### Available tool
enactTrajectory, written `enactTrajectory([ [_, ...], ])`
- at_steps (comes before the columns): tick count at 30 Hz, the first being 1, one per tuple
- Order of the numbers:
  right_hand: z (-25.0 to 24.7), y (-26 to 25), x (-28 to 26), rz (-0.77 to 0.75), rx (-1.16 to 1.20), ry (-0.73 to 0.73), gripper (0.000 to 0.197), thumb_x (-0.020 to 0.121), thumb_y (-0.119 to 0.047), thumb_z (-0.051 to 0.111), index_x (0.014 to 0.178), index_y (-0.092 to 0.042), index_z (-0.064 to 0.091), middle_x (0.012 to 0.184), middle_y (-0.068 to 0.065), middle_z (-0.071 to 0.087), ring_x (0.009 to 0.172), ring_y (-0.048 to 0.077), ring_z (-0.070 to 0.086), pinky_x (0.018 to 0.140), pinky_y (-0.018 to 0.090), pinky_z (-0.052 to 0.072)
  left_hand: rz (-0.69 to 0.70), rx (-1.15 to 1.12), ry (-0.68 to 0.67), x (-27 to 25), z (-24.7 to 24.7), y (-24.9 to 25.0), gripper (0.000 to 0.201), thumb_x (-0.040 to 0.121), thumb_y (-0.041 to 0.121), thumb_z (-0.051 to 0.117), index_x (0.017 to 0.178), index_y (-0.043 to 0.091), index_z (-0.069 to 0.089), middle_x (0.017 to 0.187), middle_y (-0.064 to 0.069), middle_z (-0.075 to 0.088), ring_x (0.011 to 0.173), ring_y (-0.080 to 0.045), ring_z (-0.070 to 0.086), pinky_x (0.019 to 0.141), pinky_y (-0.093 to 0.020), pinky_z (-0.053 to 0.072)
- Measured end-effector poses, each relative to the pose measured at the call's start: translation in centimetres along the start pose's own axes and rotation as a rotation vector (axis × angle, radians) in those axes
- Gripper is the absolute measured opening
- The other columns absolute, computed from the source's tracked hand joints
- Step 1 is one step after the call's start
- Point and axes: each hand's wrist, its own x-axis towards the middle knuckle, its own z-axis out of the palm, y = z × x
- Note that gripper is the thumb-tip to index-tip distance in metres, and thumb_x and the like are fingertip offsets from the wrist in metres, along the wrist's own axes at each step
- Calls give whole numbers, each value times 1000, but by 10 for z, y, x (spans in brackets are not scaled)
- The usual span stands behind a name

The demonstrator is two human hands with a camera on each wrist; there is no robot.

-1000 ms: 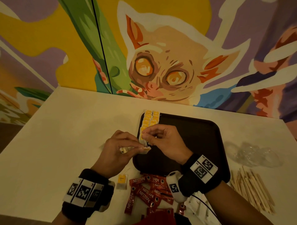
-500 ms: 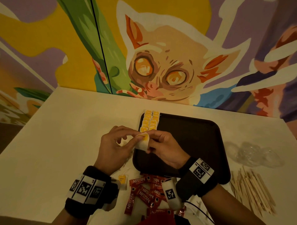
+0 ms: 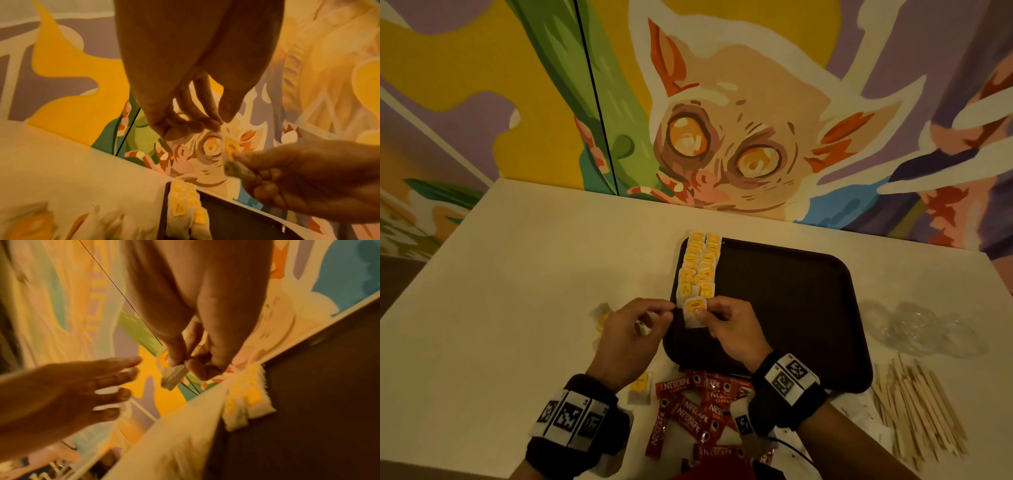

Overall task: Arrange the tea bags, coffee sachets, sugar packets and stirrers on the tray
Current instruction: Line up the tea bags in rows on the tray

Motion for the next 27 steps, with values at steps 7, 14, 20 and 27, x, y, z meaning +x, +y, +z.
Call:
enactTrajectory([
  [7, -6, 44, 49, 259, -252, 164, 15, 92, -23, 66, 106, -17, 71, 105, -1, 70, 93, 18, 68, 89, 38, 56, -115, 16, -27, -10, -5, -31, 14, 87, 12, 67, 93, 24, 72, 91, 19, 67, 74, -11, 60, 51, -16, 46],
  [14, 2, 53, 77, 336, -365, 154, 16, 92, -20, 66, 105, -12, 71, 105, 7, 71, 92, 23, 70, 85, 36, 58, -243, 148, -55, -13, -13, -51, 14, 88, 17, 66, 89, 30, 70, 92, 19, 68, 70, -4, 60, 56, -9, 39],
  [20, 6, 53, 78, 294, -415, 188, 13, 89, -17, 69, 88, -23, 58, 93, 0, 62, 88, 26, 68, 82, 43, 58, -368, 226, -26, -14, -20, -80, 25, 85, 21, 70, 108, 27, 63, 102, 3, 64, 76, -13, 59, 62, -17, 41],
  [27, 6, 45, 65, 204, -430, 315, 36, 87, -19, 71, 118, -17, 54, 115, 2, 49, 98, 13, 49, 77, 21, 43, -528, 378, -127, -8, -21, -105, 79, 73, 44, 78, 140, 25, 40, 134, -13, 45, 116, -33, 52, 97, -43, 46],
])
